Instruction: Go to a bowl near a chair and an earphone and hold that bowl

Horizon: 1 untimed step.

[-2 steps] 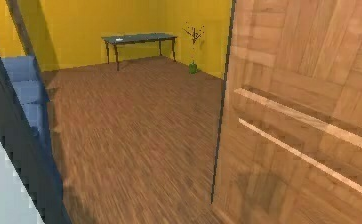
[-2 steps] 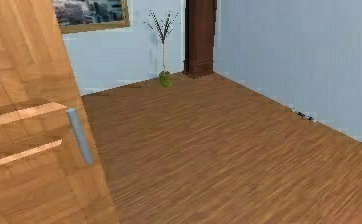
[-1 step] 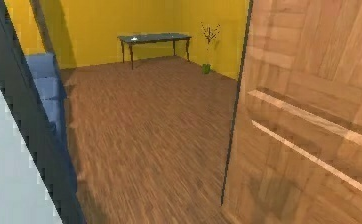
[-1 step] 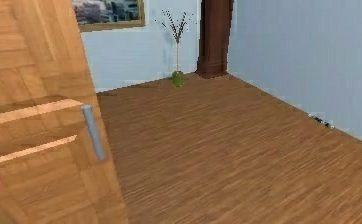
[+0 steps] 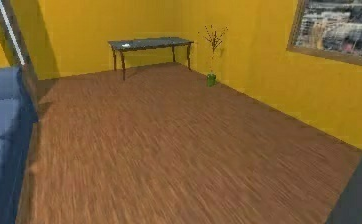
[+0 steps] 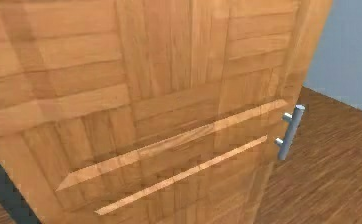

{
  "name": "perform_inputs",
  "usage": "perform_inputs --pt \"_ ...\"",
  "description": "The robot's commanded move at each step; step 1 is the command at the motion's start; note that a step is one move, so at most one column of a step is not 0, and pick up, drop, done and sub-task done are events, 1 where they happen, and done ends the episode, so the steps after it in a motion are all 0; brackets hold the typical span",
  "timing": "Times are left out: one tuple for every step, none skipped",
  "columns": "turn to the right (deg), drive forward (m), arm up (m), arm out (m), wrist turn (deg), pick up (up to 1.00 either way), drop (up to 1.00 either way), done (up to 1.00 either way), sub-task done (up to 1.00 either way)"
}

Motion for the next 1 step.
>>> perform_inputs --pt "-45.0 0.00 0.00 0.00 0.0 0.00 0.00 0.00 0.00"
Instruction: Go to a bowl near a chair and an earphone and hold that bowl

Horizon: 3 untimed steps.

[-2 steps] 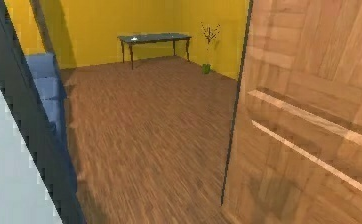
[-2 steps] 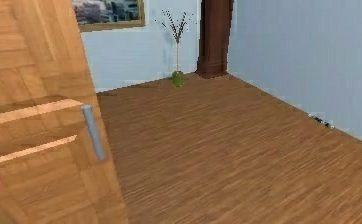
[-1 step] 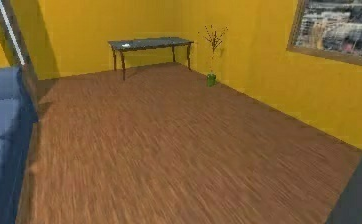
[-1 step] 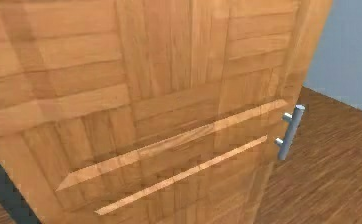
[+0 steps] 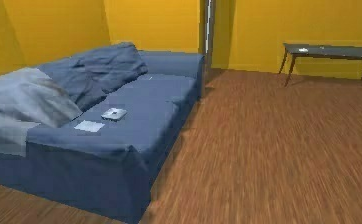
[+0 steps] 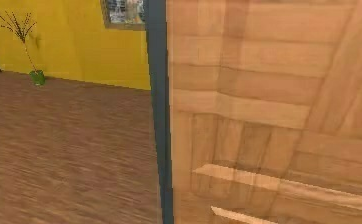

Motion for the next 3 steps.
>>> perform_inputs --pt "-24.0 0.00 0.00 0.00 0.0 0.00 0.00 0.00 0.00" --pt "0.0 0.40 0.00 0.00 0.0 0.00 0.00 0.00 0.00" --pt "39.0 0.00 0.00 0.00 0.0 0.00 0.00 0.00 0.00"
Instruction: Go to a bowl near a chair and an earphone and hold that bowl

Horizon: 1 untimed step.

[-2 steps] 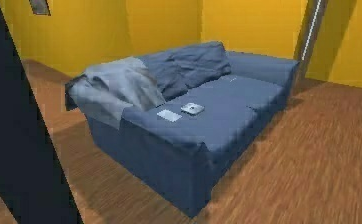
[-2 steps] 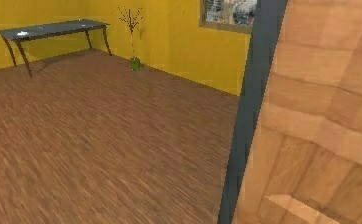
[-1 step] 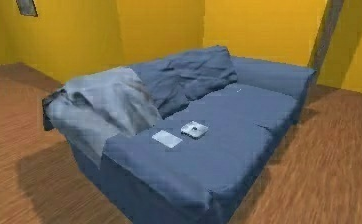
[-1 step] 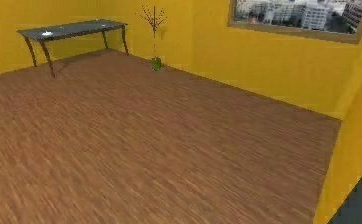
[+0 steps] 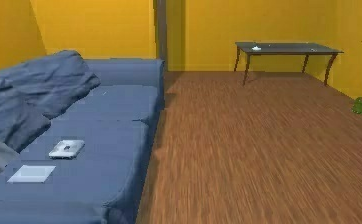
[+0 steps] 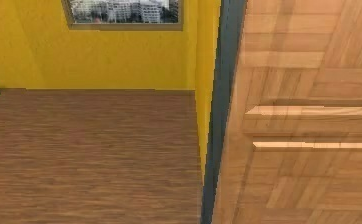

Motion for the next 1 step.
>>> perform_inputs --pt "0.0 1.00 0.00 0.00 0.0 0.00 0.00 0.00 0.00"
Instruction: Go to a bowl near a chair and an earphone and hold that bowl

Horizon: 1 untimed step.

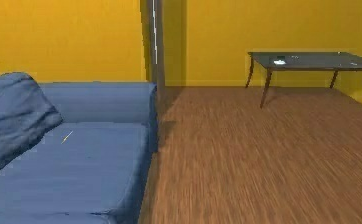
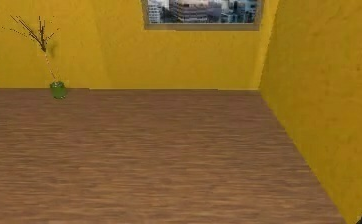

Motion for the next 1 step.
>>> perform_inputs --pt "0.0 1.00 0.00 0.00 0.0 0.00 0.00 0.00 0.00"
